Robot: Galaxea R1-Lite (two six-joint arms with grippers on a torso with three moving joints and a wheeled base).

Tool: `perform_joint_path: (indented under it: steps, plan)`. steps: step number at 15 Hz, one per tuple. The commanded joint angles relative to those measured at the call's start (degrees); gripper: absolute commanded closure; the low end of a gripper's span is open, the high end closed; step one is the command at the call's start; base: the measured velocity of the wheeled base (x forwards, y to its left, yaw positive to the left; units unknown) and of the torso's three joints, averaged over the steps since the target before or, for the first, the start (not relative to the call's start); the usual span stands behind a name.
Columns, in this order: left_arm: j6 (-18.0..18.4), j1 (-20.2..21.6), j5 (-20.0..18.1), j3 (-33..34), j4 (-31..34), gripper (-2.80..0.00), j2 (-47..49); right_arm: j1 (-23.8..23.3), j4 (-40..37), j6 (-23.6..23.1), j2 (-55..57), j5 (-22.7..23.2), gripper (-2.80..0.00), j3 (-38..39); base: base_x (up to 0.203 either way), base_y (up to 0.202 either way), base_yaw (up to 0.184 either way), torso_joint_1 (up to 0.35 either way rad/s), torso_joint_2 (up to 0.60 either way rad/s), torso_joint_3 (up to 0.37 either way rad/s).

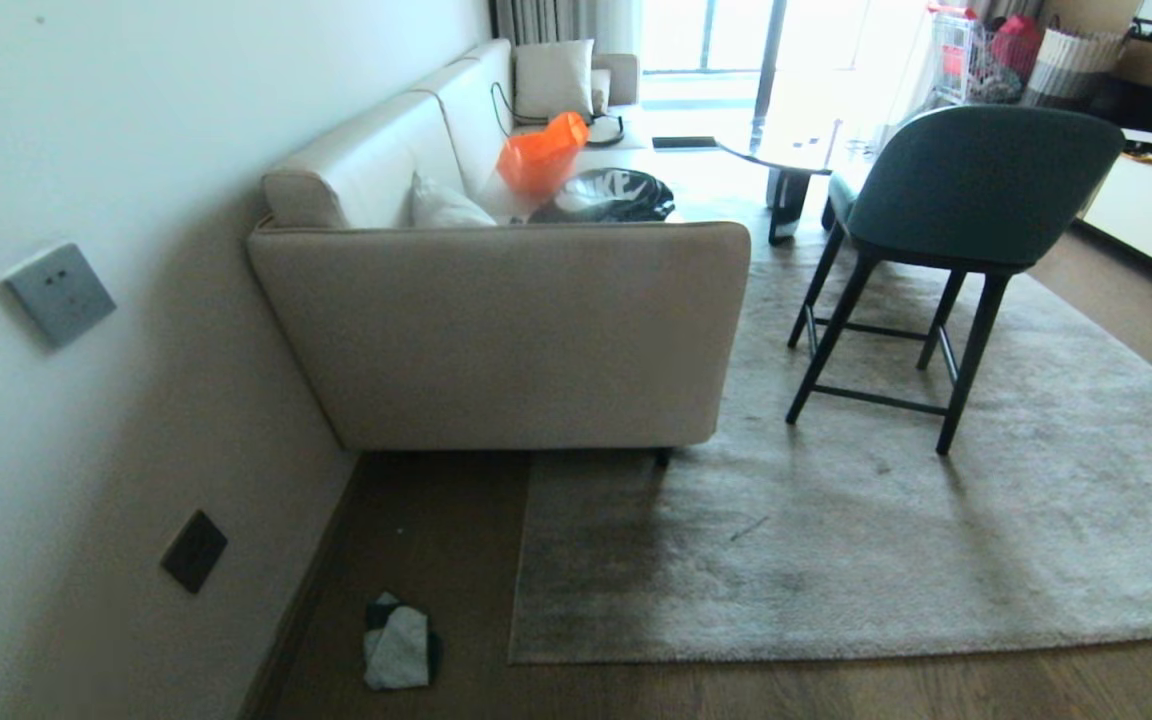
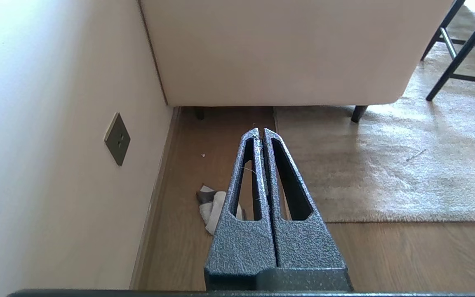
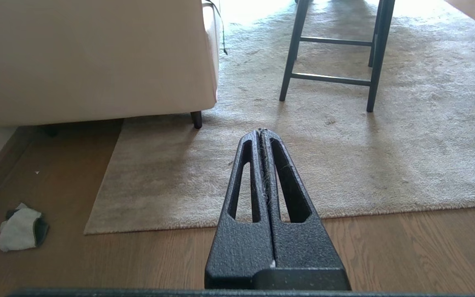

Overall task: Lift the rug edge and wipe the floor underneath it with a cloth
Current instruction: Pick up the rag

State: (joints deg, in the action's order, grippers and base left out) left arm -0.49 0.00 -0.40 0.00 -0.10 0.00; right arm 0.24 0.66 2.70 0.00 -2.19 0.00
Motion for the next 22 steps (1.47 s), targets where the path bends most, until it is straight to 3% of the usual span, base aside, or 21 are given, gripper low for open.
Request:
perform_joint_path:
  steps: [1,16,22]
  plan:
    - [0.0,0.0,0.1,0.0,0.0,0.0,0.0,0.0,0.0,0.0,0.0,0.0,0.0,0.0,0.0,0.0,0.0,0.0,0.0,0.0]
    - [-0.1,0.0,0.5,0.0,0.0,0.0,0.0,0.0,0.0,0.0,0.0,0.0,0.0,0.0,0.0,0.0,0.0,0.0,0.0,-0.002]
    - [-0.1,0.0,0.5,0.0,-0.1,0.0,0.0,0.0,0.0,0.0,0.0,0.0,0.0,0.0,0.0,0.0,0.0,0.001,0.0,-0.163]
